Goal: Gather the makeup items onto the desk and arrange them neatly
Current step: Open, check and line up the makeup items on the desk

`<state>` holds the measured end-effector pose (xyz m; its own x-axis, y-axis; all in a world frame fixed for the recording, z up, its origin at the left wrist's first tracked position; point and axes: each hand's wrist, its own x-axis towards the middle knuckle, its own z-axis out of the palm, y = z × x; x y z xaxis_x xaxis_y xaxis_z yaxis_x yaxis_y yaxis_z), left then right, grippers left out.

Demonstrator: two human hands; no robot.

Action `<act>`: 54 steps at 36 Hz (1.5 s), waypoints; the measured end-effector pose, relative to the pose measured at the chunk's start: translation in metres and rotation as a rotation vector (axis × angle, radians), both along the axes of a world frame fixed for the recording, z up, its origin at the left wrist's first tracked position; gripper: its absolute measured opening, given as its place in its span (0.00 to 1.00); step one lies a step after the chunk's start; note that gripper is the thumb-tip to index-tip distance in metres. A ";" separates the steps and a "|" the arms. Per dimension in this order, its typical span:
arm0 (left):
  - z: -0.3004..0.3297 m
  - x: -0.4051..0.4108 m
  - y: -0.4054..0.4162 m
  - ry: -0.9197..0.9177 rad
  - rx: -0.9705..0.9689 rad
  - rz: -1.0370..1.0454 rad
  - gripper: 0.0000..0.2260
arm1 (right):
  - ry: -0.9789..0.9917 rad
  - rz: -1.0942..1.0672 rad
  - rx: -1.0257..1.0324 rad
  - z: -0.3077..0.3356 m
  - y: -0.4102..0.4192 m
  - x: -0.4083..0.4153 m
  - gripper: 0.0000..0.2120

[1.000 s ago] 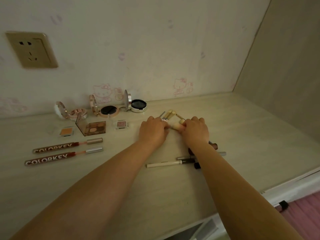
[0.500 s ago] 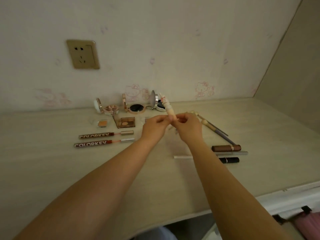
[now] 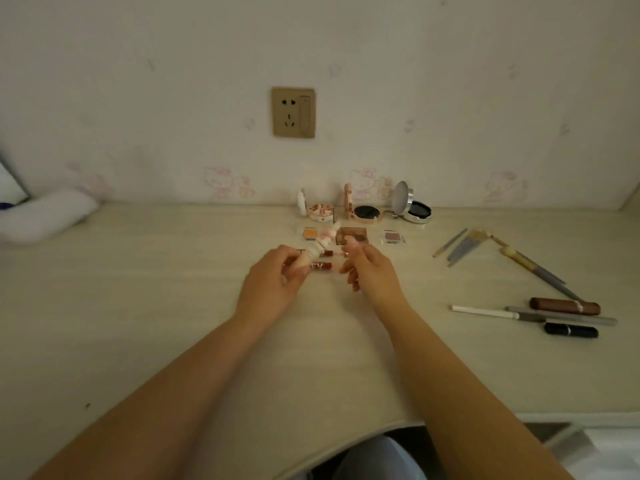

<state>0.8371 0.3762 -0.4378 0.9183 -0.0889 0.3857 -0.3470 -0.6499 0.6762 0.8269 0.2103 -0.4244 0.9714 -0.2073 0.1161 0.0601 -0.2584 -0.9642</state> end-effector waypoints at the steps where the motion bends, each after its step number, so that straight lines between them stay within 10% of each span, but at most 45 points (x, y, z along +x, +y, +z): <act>1: -0.003 -0.002 0.005 -0.047 0.053 -0.007 0.10 | 0.003 0.015 0.034 -0.002 0.003 -0.002 0.16; 27: -0.010 -0.011 0.014 -0.243 -0.016 -0.176 0.11 | -0.032 0.271 -0.280 -0.019 -0.005 -0.009 0.14; 54: -0.006 -0.014 0.017 -0.025 -0.027 -0.224 0.10 | -0.181 0.213 -0.375 -0.015 0.000 -0.015 0.13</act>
<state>0.8230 0.3928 -0.4442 0.8669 -0.2794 0.4128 -0.4974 -0.5363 0.6818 0.8117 0.2099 -0.4398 0.9450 0.0831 0.3163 0.3080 -0.5511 -0.7755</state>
